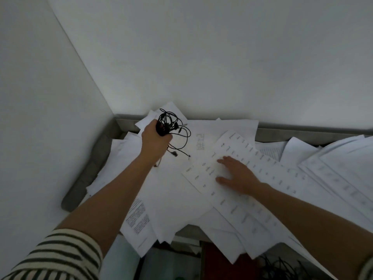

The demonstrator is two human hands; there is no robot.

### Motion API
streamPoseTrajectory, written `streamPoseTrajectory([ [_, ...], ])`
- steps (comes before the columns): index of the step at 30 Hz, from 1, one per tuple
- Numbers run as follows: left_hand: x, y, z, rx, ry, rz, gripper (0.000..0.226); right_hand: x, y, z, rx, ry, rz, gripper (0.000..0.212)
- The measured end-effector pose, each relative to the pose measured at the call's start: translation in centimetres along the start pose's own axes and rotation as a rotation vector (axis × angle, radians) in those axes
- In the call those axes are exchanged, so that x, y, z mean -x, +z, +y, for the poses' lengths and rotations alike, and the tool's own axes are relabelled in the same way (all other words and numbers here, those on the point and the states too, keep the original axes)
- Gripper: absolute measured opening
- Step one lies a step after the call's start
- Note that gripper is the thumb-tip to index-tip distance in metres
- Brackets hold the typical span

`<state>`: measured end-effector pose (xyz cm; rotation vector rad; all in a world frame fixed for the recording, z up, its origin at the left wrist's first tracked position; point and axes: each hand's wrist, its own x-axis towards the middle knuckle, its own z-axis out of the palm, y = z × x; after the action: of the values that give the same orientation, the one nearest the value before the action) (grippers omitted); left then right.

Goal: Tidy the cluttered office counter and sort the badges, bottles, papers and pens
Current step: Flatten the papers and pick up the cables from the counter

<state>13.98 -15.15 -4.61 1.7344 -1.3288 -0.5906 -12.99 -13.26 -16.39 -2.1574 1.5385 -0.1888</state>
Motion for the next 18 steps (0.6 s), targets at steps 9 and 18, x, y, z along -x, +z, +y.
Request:
streamPoseTrajectory([
  [9, 15.3, 1.9, 8.5, 0.37, -0.078, -0.18, 0.02, 11.3, -4.7, 3.4, -0.317, 0.059, 0.263, 0.046],
  [18, 30.7, 11.1, 7.0, 0.356, -0.173, -0.422, 0.022, 25.1, -3.5, 7.4, -0.4, 0.113, 0.26, 0.03],
])
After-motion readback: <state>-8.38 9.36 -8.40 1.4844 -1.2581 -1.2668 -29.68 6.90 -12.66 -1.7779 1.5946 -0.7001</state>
